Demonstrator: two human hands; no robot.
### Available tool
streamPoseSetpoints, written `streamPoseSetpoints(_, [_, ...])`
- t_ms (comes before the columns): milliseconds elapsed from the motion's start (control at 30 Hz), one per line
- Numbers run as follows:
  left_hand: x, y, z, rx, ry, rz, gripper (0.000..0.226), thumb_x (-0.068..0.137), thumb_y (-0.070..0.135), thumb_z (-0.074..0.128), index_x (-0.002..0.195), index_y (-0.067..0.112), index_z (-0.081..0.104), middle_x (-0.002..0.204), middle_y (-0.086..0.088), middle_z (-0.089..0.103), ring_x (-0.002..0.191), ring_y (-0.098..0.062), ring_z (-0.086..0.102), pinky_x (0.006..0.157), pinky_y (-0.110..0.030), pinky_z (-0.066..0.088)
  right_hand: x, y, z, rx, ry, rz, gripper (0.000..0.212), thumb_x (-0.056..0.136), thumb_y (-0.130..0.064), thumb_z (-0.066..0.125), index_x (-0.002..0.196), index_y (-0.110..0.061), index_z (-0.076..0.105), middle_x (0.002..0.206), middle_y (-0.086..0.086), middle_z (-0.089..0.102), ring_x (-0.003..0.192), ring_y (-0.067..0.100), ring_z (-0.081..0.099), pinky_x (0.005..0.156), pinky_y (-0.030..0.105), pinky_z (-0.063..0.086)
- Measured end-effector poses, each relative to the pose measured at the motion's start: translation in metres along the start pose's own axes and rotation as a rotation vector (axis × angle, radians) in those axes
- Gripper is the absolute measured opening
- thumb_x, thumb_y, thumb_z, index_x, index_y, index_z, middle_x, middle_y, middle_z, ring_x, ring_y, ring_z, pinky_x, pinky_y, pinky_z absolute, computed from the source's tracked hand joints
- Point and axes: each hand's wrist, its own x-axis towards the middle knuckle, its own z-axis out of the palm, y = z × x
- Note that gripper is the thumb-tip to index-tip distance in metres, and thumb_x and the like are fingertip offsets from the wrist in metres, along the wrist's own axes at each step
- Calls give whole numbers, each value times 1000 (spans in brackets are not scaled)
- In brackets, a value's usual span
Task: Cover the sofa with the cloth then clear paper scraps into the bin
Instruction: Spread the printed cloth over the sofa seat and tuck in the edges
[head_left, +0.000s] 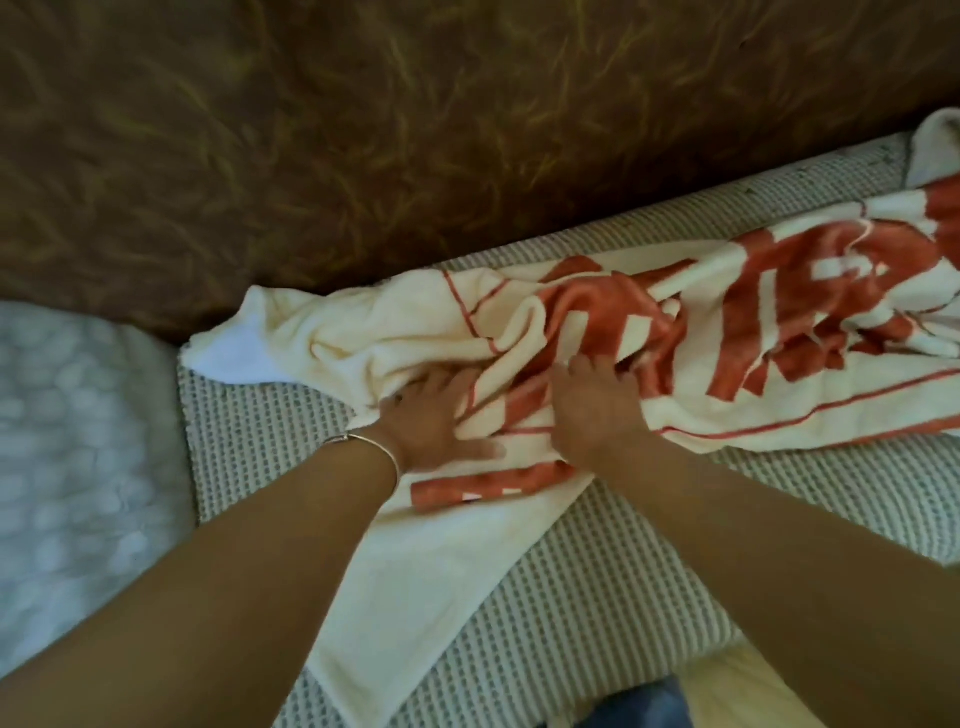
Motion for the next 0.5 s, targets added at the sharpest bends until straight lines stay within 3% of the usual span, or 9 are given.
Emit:
streamPoseSetpoints(33, [-2, -2, 10, 115, -63, -18, 98, 72, 63, 59, 148, 34, 6, 156, -3, 10, 144, -32, 13, 113, -55, 26, -14, 7, -1, -173, 61, 10, 62, 83, -24, 57, 139, -16, 31, 144, 8, 33, 131, 34, 32, 107, 51, 28])
streamPoseSetpoints(67, [-6, -3, 17, 196, -101, -25, 96, 76, 54, 64, 148, 34, 3, 156, -5, 8, 143, -34, 15, 112, -51, 29, -2, 13, 5, -318, 2, 129, 70, 82, -28, 59, 143, -18, 25, 146, 7, 29, 134, 34, 28, 109, 53, 24])
streamPoseSetpoints(167, [-15, -3, 13, 194, -159, -61, 76, 83, 48, 61, 146, 28, 24, 147, -11, 36, 131, -31, 41, 107, -37, 37, 2, -5, 24, -356, -205, 93, 50, 92, -22, 46, 140, -15, 36, 143, 9, 40, 132, 33, 36, 109, 51, 26])
streamPoseSetpoints(267, [-29, -15, 2, 361, -399, -199, 57, 87, 33, 56, 139, 14, 42, 140, -11, 49, 127, -26, 49, 105, -32, 41, 3, -22, 20, -266, -357, -70, 48, 94, -19, 44, 139, -4, 39, 139, 14, 47, 128, 31, 46, 107, 41, 36])
streamPoseSetpoints(333, [-46, -29, 2, 552, -658, -274, 49, 88, 30, 53, 132, 10, 51, 134, -10, 55, 116, -24, 56, 99, -31, 44, -3, -44, 21, -210, -574, -222, 50, 90, -25, 50, 136, -8, 45, 139, 12, 49, 126, 28, 48, 107, 36, 38])
streamPoseSetpoints(400, [-63, -43, 11, 642, -849, -340, 50, 90, 32, 52, 135, 10, 48, 136, -12, 53, 118, -24, 54, 101, -32, 41, -6, -63, 23, -134, -662, -276, 47, 88, -28, 53, 133, -12, 51, 137, 8, 51, 123, 26, 49, 103, 32, 40])
streamPoseSetpoints(467, [-77, -50, 16, 681, -938, -385, 54, 90, 34, 53, 138, 12, 43, 142, -11, 46, 130, -26, 44, 106, -32, 35, 1, -73, 35, 20, -610, -255, 40, 87, -30, 54, 125, -16, 58, 130, 8, 56, 118, 26, 52, 97, 31, 43])
streamPoseSetpoints(500, [-82, -54, 17, 682, -933, -399, 55, 89, 35, 55, 138, 13, 44, 143, -10, 44, 132, -26, 41, 107, -32, 34, 5, -75, 38, 129, -503, -237, 31, 88, -29, 53, 113, -14, 63, 119, 8, 61, 111, 26, 55, 90, 30, 45])
